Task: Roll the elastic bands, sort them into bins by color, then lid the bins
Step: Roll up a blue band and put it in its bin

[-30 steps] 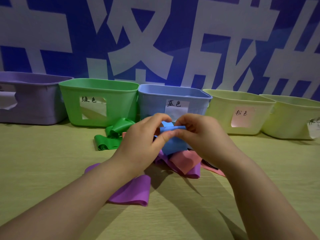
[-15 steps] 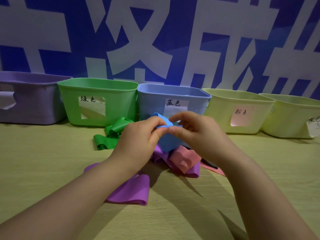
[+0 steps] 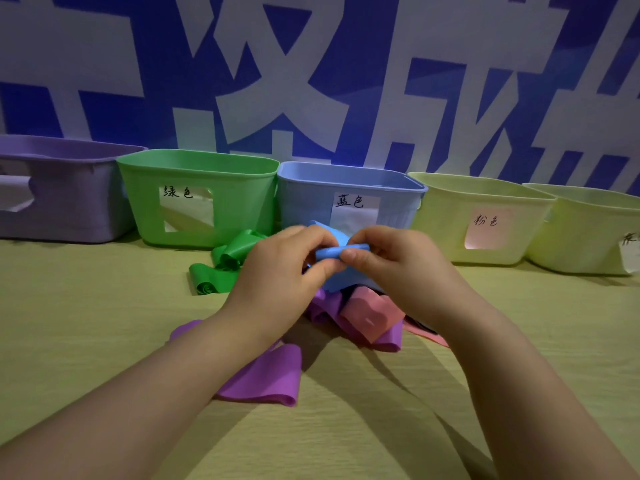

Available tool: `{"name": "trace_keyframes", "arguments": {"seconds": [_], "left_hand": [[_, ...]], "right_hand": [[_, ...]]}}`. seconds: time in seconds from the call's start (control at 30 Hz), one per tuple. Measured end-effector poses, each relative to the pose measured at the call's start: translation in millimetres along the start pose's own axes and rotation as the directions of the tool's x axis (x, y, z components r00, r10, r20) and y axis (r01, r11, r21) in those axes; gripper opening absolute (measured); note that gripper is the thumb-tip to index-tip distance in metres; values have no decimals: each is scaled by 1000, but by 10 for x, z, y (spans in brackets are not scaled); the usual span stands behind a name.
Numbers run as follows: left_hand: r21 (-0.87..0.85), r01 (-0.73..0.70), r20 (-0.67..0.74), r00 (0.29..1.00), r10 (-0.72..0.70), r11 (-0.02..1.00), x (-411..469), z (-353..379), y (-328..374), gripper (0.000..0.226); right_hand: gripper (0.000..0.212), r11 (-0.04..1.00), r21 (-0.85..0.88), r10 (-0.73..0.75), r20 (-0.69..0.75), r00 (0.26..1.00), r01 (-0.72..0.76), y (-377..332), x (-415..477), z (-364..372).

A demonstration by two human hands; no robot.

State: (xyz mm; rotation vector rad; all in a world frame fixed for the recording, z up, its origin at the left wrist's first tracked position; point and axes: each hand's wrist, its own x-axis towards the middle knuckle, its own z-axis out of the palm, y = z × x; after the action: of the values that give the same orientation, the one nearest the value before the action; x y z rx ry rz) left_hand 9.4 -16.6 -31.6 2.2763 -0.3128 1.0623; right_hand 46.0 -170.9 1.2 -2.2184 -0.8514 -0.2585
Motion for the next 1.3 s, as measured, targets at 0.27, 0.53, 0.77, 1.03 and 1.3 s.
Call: {"name": "trace_keyframes", "arguments": {"seconds": [0.27, 0.53, 0.77, 1.03, 1.3], "left_hand": [[8, 6, -27, 1000, -6, 1000, 24, -17, -36, 28], [-24, -36, 5, 999, 36, 999, -25, 27, 24, 30], [13, 19, -6, 1000, -19, 1000, -29, 16, 9, 13], [71, -4, 26, 1000, 2, 997, -13, 10, 6, 14], [-16, 45, 4, 999, -45, 999, -35, 13, 27, 21]], "right_hand": [[19, 998, -5, -68, -38, 997, 67, 18, 12, 31], [5, 998, -32, -52, -88, 995, 49, 14, 23, -12], [16, 998, -60, -13, -41, 999, 10, 6, 20, -6], [20, 994, -55, -99, -69, 993, 96, -19, -4, -1], [13, 998, -64, -20, -9, 1000, 20, -15, 9, -2]]}}
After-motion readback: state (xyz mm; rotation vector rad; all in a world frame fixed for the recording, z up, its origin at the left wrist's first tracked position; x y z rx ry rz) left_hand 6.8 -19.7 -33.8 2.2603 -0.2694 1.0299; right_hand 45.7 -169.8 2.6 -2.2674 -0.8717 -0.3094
